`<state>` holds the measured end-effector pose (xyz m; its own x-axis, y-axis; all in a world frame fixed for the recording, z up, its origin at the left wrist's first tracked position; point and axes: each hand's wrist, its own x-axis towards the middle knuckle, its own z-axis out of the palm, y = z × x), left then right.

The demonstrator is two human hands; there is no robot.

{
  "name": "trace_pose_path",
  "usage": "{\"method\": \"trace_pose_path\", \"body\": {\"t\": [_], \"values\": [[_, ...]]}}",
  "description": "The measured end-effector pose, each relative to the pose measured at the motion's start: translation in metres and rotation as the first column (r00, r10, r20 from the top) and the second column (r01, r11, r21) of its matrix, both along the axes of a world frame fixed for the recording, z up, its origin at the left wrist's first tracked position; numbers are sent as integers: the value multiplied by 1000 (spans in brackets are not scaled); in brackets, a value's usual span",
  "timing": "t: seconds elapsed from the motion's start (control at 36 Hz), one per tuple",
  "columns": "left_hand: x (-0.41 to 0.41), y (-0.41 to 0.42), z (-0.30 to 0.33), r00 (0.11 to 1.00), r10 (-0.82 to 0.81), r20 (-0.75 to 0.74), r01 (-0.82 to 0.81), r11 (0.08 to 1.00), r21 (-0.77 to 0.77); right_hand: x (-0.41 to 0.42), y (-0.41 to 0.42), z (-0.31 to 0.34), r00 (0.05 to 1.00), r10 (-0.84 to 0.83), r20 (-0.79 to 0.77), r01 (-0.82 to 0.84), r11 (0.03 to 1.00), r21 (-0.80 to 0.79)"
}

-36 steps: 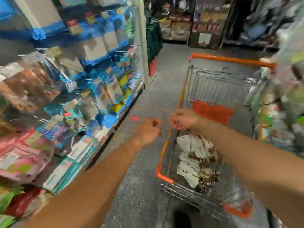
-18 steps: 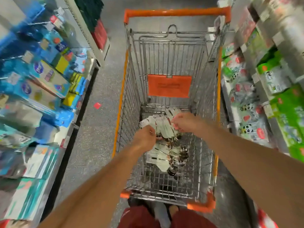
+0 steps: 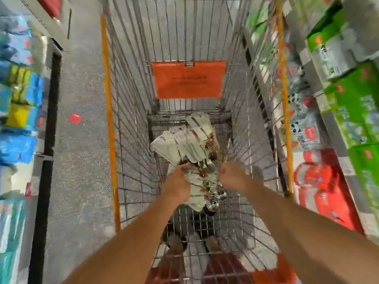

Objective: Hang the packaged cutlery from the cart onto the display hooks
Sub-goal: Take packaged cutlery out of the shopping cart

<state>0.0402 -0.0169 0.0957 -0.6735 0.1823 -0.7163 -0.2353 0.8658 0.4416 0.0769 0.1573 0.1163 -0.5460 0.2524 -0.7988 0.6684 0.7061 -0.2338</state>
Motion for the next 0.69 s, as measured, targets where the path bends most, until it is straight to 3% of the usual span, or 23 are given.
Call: {"method": "trace_pose_path", "body": {"t": [0.22,0.39,0.5,0.56,0.69], "values": [[-26,13,-45,996,83,-38,-83,997,5,-29,-12,-40,999,-53,-6,53,997,-64],[-42,26,-78,978,205,-46,-201,977,72,-59,-11,-86,991,-63,-117,49,991,-125],[-50,42,-102,966,216,-142,-204,974,96,-72,-13,-111,968,102,-230,-94,994,49],[-55,54,-111,963,230,-138,-215,970,114,-76,-14,-116,947,254,-196,-221,959,179],[-63,79,-121,953,270,-136,-255,960,116,-70,-17,-120,945,320,-63,-298,927,228]]}}
